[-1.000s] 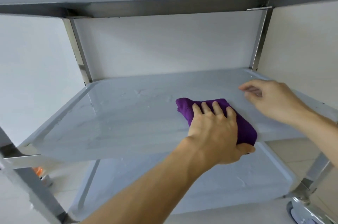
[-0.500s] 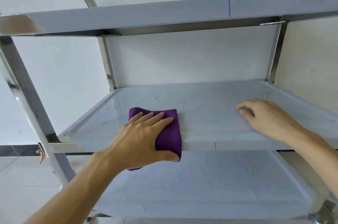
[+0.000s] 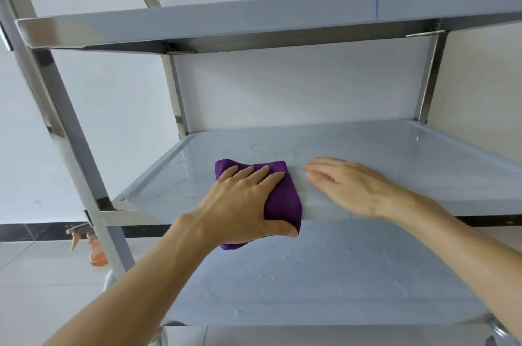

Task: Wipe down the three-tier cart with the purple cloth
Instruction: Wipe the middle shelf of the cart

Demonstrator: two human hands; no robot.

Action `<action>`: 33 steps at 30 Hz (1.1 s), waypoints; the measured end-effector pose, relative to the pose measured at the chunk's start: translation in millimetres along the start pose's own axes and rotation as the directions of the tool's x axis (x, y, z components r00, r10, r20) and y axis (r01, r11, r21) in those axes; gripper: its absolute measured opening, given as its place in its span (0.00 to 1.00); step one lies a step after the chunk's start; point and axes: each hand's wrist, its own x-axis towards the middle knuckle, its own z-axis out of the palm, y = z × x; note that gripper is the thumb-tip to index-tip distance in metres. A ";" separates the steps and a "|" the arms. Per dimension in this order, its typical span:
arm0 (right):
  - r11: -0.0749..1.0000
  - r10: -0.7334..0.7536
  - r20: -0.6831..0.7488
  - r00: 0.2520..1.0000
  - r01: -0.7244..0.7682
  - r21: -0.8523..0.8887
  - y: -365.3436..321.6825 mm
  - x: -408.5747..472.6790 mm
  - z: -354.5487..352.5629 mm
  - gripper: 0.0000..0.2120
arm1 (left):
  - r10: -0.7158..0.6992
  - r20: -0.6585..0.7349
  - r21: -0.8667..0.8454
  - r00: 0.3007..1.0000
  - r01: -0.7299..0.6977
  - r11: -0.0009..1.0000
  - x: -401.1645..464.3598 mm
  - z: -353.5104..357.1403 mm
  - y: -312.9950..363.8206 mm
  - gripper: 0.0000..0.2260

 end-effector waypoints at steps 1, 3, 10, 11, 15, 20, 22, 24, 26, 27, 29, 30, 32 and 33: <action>0.999 -0.030 0.061 0.998 0.031 -0.023 -3.3 -2.8 3.0 0.32 | 0.008 0.000 -0.008 1.000 -0.008 1.000 -2.6 -0.7 -4.3 0.44; 0.994 -0.050 0.124 0.991 0.062 -0.095 -3.3 -10.7 6.0 0.35 | 0.040 -0.008 -0.012 0.999 -0.041 0.999 -10.8 -0.9 -15.1 0.43; 0.974 -0.097 0.128 0.987 0.120 -0.191 0.0 -18.5 3.9 0.41 | -0.041 0.005 0.050 0.999 0.040 0.998 -69.4 -10.2 -103.8 0.42; 0.967 -0.107 0.131 0.986 0.133 -0.215 0.7 -18.1 4.2 0.43 | -0.069 0.015 0.050 0.998 0.068 0.996 -73.9 -12.3 -111.1 0.42; 0.955 -0.115 0.120 0.986 0.143 -0.260 5.0 -17.4 3.1 0.45 | -0.077 0.022 0.059 0.997 0.075 0.995 -68.5 -14.7 -101.2 0.44; 0.959 -0.110 0.138 0.984 0.142 -0.247 17.9 -18.3 -0.9 0.42 | -0.017 -0.055 0.087 0.998 0.022 0.996 -39.7 -3.6 -48.8 0.44; 0.962 -0.091 0.166 0.982 0.130 -0.240 21.6 -16.3 -4.0 0.43 | 0.009 -0.047 0.097 0.999 -0.004 0.995 -25.7 2.5 -29.4 0.44; 0.979 -0.066 0.157 0.985 0.095 -0.183 19.8 -11.3 -8.0 0.43 | 0.038 -0.047 0.096 0.998 -0.033 0.995 -17.4 4.8 -18.5 0.43; 0.998 -0.038 0.046 0.998 0.040 -0.038 8.4 -4.0 -8.8 0.41 | 0.067 -0.080 0.082 0.995 -0.060 0.995 -19.0 3.7 -21.0 0.41; 0.998 -0.039 -0.029 0.999 0.040 0.038 -2.3 -0.5 -5.9 0.38 | 0.087 -0.104 0.065 0.991 -0.080 0.995 -23.0 3.0 -26.2 0.40; 0.983 -0.103 -0.131 0.986 0.121 0.135 -32.6 4.9 5.5 0.30 | 0.122 -0.139 0.039 0.983 -0.118 0.992 -34.0 1.7 -41.8 0.39; 0.971 -0.150 -0.144 0.978 0.173 0.168 -50.0 6.0 13.0 0.27 | 0.123 -0.140 0.039 0.982 -0.119 0.992 -39.9 0.6 -50.4 0.39; 0.955 -0.238 -0.120 0.964 0.255 0.153 -75.3 6.8 26.0 0.26 | 0.078 -0.125 0.041 0.989 -0.073 0.996 -52.1 -2.3 -67.9 0.41; 0.956 -0.276 -0.101 0.956 0.284 0.070 -80.6 7.3 31.0 0.28 | 0.038 -0.115 0.037 0.993 -0.034 0.999 -58.3 -3.7 -76.9 0.43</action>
